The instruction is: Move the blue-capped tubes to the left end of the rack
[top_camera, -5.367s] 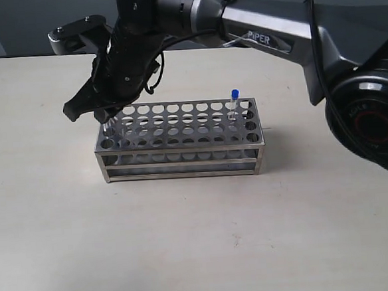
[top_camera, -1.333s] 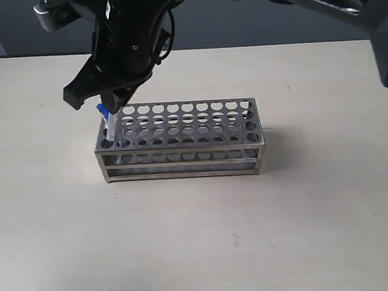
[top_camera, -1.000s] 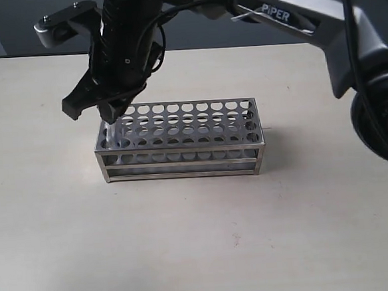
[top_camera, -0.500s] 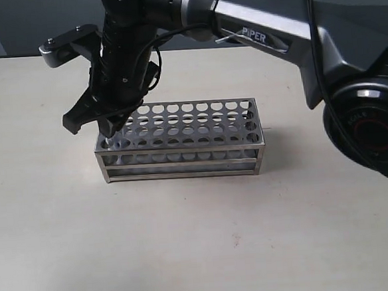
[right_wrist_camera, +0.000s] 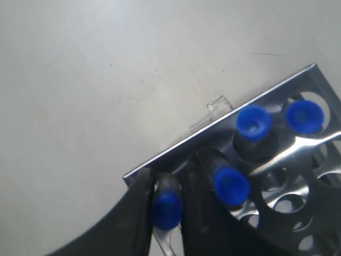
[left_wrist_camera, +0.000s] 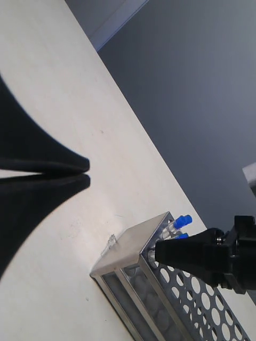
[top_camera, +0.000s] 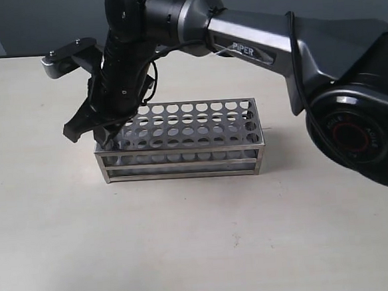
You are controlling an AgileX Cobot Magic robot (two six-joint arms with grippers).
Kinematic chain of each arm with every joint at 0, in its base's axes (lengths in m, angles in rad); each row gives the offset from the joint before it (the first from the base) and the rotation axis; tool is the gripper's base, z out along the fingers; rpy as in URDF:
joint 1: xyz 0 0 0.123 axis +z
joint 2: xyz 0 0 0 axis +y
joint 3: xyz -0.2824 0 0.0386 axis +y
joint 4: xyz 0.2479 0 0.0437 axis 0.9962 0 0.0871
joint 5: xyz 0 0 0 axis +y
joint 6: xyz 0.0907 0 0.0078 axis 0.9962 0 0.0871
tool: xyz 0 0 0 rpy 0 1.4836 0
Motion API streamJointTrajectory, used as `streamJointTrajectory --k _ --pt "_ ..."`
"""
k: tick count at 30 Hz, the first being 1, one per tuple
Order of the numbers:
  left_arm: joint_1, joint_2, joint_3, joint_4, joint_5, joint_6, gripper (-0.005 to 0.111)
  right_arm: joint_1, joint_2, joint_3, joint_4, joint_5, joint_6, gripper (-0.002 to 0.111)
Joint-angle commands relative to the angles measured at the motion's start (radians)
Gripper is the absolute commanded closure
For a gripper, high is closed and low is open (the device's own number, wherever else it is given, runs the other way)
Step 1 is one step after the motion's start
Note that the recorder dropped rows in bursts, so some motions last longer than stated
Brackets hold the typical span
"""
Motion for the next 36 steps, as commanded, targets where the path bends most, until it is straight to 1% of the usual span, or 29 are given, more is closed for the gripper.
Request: streamJointTrajectory --k 1,3,4,5,7,9,10,11,12,20,29,34,36 --pt "-0.004 0.003 -0.005 -0.002 -0.006 -0.005 0.106 0.008 0.003 -0.005 0.070 -0.019 -0.006 0.107" --pt "-0.004 0.003 -0.005 -0.002 -0.006 -0.005 0.106 0.008 0.003 -0.005 0.070 -0.016 -0.006 0.106" --pt "-0.004 0.003 -0.005 -0.002 -0.006 -0.005 0.106 0.008 0.003 -0.005 0.070 -0.009 -0.006 0.104" --pt "-0.004 0.003 -0.005 -0.002 -0.006 -0.005 0.106 0.008 0.003 -0.005 0.070 -0.003 -0.006 0.100" --pt "-0.004 0.003 -0.005 -0.002 -0.006 -0.005 0.106 0.008 0.003 -0.005 0.070 0.013 -0.006 0.087" --pt "-0.004 0.003 -0.005 -0.002 -0.006 -0.005 0.106 0.008 0.001 -0.005 0.070 0.032 -0.006 0.070" --pt "-0.004 0.003 -0.005 -0.002 -0.006 -0.005 0.106 0.008 -0.001 -0.005 0.070 0.042 0.000 0.064" --pt "-0.004 0.003 -0.005 -0.002 -0.006 -0.005 0.106 0.008 -0.004 -0.005 0.070 0.054 0.007 0.058" --pt "-0.004 0.003 -0.005 -0.002 -0.006 -0.005 0.106 0.008 -0.010 -0.005 0.070 0.070 0.021 0.055" --pt "-0.004 0.003 -0.005 -0.002 -0.006 -0.005 0.106 0.006 -0.059 -0.005 0.035 0.113 0.057 0.055" --pt "-0.004 0.003 -0.005 -0.002 -0.006 -0.005 0.106 0.006 -0.122 -0.005 -0.079 0.127 0.111 0.055" --pt "-0.004 0.003 -0.005 -0.002 -0.006 -0.005 0.106 0.006 -0.207 -0.005 -0.114 0.127 0.115 0.055" --pt "-0.004 0.003 -0.005 -0.002 -0.006 -0.005 0.106 0.006 -0.254 -0.005 -0.161 0.127 0.132 0.055"
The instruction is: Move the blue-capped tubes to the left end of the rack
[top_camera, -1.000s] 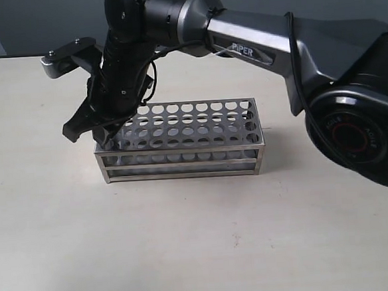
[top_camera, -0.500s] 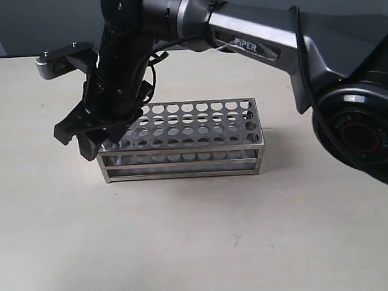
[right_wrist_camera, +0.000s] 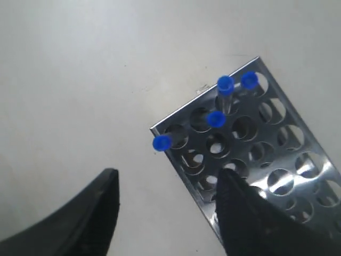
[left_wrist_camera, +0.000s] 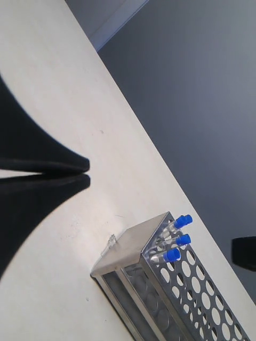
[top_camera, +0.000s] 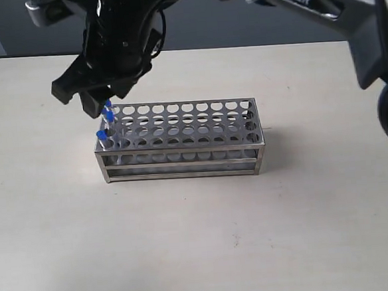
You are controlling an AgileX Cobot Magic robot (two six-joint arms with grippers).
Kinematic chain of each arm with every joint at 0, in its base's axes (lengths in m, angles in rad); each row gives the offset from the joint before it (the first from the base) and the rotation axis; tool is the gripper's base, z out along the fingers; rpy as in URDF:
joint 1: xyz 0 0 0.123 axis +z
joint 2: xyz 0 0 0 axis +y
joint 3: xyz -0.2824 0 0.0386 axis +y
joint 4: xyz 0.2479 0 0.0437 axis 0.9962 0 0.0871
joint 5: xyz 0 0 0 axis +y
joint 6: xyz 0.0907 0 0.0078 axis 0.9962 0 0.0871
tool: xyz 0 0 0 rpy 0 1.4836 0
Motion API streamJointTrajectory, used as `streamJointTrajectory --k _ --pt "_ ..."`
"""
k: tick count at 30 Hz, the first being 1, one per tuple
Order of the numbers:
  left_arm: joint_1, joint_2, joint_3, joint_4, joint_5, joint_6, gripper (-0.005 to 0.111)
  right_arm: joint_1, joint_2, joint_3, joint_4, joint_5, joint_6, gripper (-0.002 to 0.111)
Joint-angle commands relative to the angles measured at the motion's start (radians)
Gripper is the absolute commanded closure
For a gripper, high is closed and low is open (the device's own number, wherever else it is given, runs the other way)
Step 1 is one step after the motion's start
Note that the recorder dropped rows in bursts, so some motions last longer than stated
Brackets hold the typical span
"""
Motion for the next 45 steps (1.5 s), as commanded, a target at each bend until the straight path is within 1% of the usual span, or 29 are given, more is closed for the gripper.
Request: streamJointTrajectory --k 1,2,5,7,9,13,16,20,22,24,25,27,29,32,38,41,43,45 --pt "-0.004 0.003 -0.005 -0.002 -0.006 -0.005 0.106 0.001 -0.095 -0.004 -0.097 0.004 0.025 0.058" --pt "-0.004 0.003 -0.005 -0.002 -0.006 -0.005 0.106 0.001 -0.128 0.000 -0.128 0.004 0.048 0.062" --pt "-0.004 0.003 -0.005 -0.002 -0.006 -0.005 0.106 0.001 -0.251 0.002 -0.182 0.004 0.075 0.089" --pt "-0.004 0.003 -0.005 -0.002 -0.006 -0.005 0.106 0.001 -0.307 0.002 -0.188 0.004 0.075 0.098" --pt "-0.004 0.003 -0.005 -0.002 -0.006 -0.005 0.106 0.001 -0.367 0.002 -0.190 0.004 0.075 0.103" --pt "-0.004 0.003 -0.005 -0.002 -0.006 -0.005 0.106 0.001 -0.539 0.011 -0.190 0.004 0.093 0.103" --pt "-0.004 0.003 -0.005 -0.002 -0.006 -0.005 0.106 0.001 -0.660 0.073 -0.209 0.004 0.112 0.103" --pt "-0.004 0.003 -0.005 -0.002 -0.006 -0.005 0.106 0.001 -0.815 0.190 -0.219 0.004 0.208 0.103" --pt "-0.004 0.003 -0.005 -0.002 -0.006 -0.005 0.106 0.001 -0.890 0.246 -0.197 0.004 0.246 0.103" --pt "-0.004 0.003 -0.005 -0.002 -0.006 -0.005 0.106 0.001 -0.942 0.253 -0.183 0.004 0.256 0.103" --pt "-0.004 0.003 -0.005 -0.002 -0.006 -0.005 0.106 0.001 -0.973 0.251 -0.143 0.004 0.264 0.103" --pt "-0.004 0.003 -0.005 -0.002 -0.006 -0.005 0.106 0.001 -1.006 0.251 -0.088 0.004 0.267 0.103" --pt "-0.004 0.003 -0.005 -0.002 -0.007 -0.005 0.106 0.001 -1.024 0.251 -0.073 0.004 0.250 0.103" --pt "-0.004 0.003 -0.005 0.000 -0.007 -0.005 0.106 0.001 -1.024 0.251 -0.128 0.004 0.152 0.103" --pt "-0.004 0.003 -0.005 0.000 -0.007 -0.005 0.106 0.001 -1.024 0.271 -0.207 0.004 0.151 0.103" --pt "-0.004 0.003 -0.005 0.000 -0.007 -0.005 0.106 0.001 -1.070 0.347 -0.228 0.004 0.151 0.103" --pt "-0.004 0.003 -0.005 0.000 -0.007 -0.005 0.106 -0.001 -1.132 0.445 -0.242 0.004 0.151 0.103" --pt "-0.004 0.003 -0.005 0.000 -0.007 -0.005 0.106 -0.027 -1.216 0.561 -0.236 -0.091 0.153 0.103"
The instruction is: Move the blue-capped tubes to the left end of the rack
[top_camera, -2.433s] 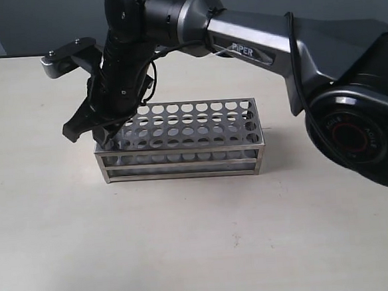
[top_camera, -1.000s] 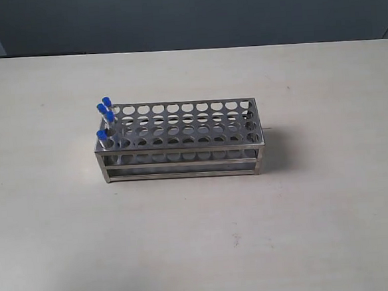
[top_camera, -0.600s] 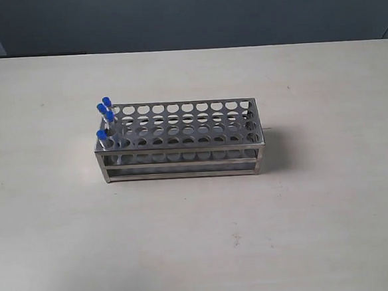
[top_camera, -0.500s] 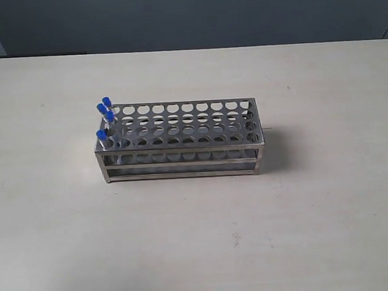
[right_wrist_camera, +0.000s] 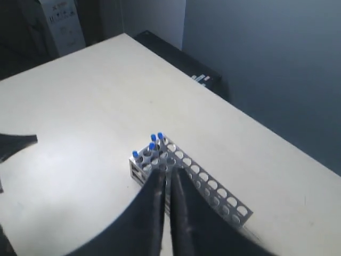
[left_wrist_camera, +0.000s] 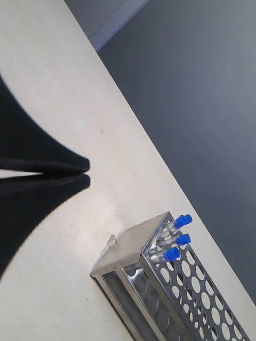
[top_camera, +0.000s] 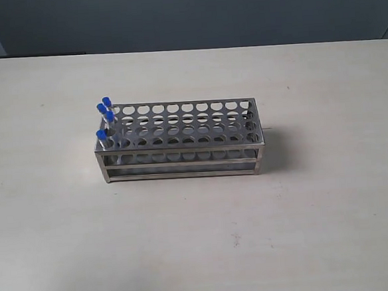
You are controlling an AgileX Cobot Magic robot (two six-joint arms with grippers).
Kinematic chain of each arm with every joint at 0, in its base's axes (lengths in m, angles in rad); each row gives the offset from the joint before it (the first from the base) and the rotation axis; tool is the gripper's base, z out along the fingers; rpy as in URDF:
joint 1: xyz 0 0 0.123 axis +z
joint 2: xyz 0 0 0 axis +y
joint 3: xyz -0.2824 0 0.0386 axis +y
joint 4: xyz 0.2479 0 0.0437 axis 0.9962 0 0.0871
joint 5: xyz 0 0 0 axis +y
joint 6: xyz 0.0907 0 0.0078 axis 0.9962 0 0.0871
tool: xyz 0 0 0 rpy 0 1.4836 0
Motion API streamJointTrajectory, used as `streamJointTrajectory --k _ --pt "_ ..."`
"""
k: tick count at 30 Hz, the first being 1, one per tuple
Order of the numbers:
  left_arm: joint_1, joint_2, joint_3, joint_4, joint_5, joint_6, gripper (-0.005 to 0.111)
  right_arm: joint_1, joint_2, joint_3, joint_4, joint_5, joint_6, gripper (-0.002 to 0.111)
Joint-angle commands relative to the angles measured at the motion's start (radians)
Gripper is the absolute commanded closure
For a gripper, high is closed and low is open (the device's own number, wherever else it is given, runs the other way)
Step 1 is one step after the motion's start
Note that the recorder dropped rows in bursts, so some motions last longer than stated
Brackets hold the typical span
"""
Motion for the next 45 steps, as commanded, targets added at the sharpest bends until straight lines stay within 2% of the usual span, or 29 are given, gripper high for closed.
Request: streamJointTrajectory --k 1,8,13,19,25,28,45 --pt "-0.004 0.003 -0.005 0.000 -0.007 -0.005 0.106 -0.054 -0.185 0.241 -0.014 -0.154 -0.006 0.103" --pt "-0.004 0.003 -0.005 0.000 -0.007 -0.005 0.106 -0.364 -0.530 0.835 0.094 -0.525 -0.010 0.103" --pt "-0.004 0.003 -0.005 0.000 -0.007 -0.005 0.106 -0.569 -0.718 1.215 0.198 -0.770 -0.096 0.103" --pt "-0.004 0.003 -0.005 0.000 -0.007 -0.005 0.106 -0.769 -0.890 1.541 0.300 -0.982 -0.163 0.103" --pt "-0.004 0.003 -0.005 0.000 -0.007 -0.005 0.106 -0.912 -1.044 1.685 0.326 -1.021 -0.163 0.103" --pt "-0.004 0.003 -0.005 0.000 -0.005 -0.005 0.106 -0.939 -1.072 1.712 0.324 -1.021 -0.163 0.103" --pt "-0.004 0.003 -0.005 0.000 -0.005 -0.005 0.106 -0.941 -1.072 1.725 0.322 -0.984 -0.165 0.103"
